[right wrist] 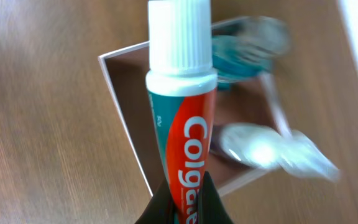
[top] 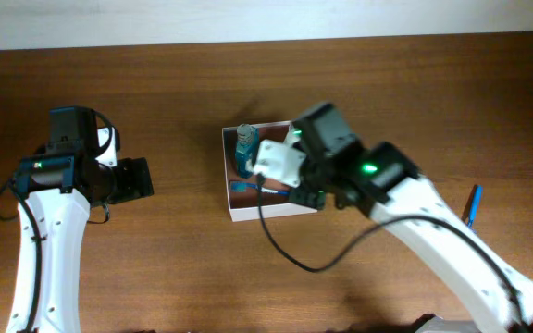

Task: Pack container
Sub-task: 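Place the toothpaste tube into the box and release it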

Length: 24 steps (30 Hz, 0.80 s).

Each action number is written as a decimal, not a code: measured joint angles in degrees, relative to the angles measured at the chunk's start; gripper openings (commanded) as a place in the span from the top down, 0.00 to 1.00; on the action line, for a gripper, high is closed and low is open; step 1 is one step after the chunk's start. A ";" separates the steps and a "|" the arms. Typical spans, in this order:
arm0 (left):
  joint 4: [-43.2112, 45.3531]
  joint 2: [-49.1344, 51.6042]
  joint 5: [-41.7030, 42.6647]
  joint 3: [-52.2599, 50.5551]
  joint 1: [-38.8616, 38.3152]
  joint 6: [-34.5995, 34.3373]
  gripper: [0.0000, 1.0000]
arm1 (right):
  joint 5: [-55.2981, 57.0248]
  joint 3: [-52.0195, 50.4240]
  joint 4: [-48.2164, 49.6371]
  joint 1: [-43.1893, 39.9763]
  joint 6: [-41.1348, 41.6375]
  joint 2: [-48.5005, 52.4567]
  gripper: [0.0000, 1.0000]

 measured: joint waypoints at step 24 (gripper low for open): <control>-0.04 0.00 0.00 0.00 0.00 0.00 0.10 | 0.37 -0.13 4.09 1.07 -3.65 20.65 0.64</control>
